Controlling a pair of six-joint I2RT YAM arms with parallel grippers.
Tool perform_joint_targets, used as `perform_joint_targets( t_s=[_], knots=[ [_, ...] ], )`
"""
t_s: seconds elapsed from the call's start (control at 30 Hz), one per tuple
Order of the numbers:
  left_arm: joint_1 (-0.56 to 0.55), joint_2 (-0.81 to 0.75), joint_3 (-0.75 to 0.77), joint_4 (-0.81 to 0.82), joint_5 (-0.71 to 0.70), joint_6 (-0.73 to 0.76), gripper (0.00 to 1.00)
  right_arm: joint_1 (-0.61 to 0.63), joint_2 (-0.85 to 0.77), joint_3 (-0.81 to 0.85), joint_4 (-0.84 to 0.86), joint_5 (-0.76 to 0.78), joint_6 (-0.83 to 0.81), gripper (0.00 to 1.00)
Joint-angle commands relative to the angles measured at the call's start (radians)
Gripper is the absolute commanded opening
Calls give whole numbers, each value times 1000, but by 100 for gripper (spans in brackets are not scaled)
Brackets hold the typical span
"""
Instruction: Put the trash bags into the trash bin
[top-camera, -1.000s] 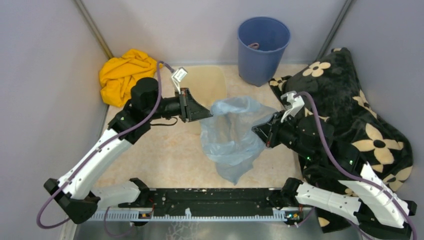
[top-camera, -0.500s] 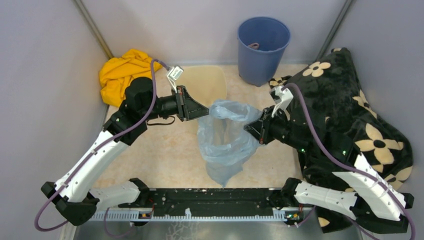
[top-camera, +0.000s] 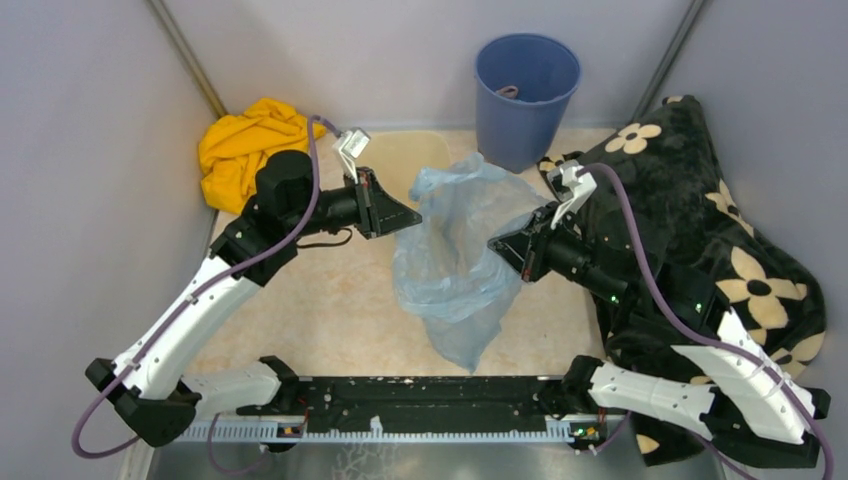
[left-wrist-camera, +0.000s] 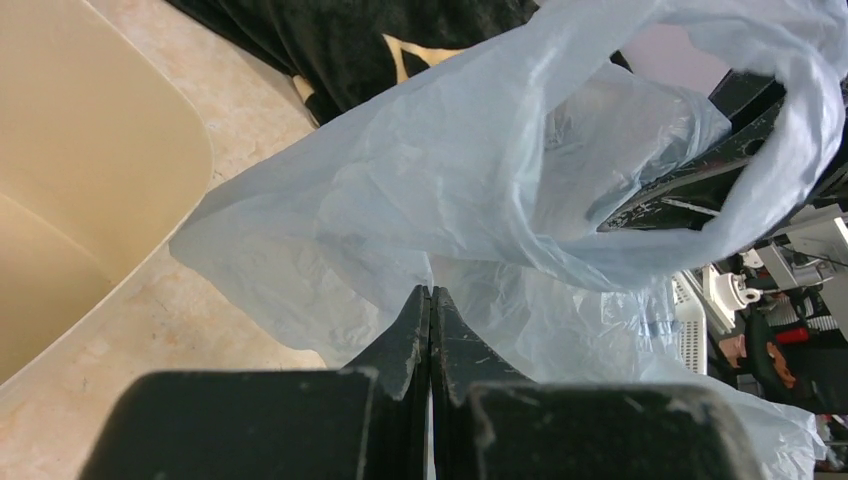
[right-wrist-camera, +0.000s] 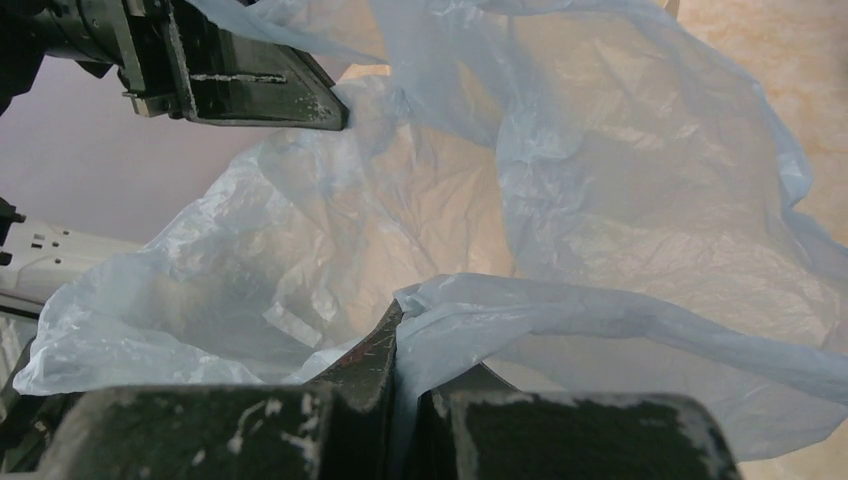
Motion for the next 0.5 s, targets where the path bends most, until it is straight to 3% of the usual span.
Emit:
perform_joint_targets(
  t_s=[0.0,0.23,0.47],
  knots=[
    [19,30,39,41,5,35,1,9,24,37,82,40,-46,0],
    [127,157,250,34,115,46,0,9,183,249,92,107,-99,0],
    [246,303,513,15,190,32,0,7,419,589,79,178,-179,0]
  ],
)
